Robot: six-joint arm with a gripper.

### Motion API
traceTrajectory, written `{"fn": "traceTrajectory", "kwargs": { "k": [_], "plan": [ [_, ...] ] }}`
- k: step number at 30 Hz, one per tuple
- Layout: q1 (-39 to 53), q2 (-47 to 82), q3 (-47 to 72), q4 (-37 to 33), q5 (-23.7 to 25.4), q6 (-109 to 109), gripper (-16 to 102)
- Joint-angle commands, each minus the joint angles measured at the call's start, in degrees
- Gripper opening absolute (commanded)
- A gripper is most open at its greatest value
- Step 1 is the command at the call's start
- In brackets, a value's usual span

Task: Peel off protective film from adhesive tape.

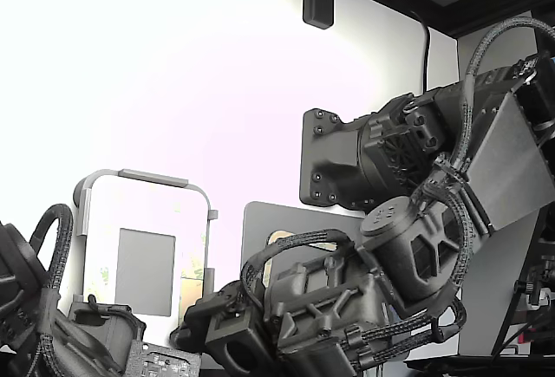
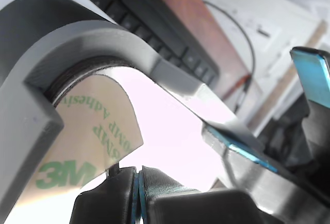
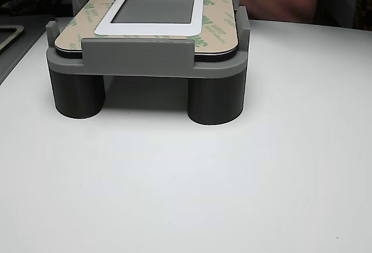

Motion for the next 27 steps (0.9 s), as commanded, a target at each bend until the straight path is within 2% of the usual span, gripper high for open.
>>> {"fn": "traceTrajectory", "kwargs": {
  "k": [1,27],
  "plan": [
    [-0.4,1.6,-0.9,-0.4,0.1,0.1,-10],
    [-1.1,1.5,1.8,-2.1,0.7,-1.0,-10]
  ]
}}
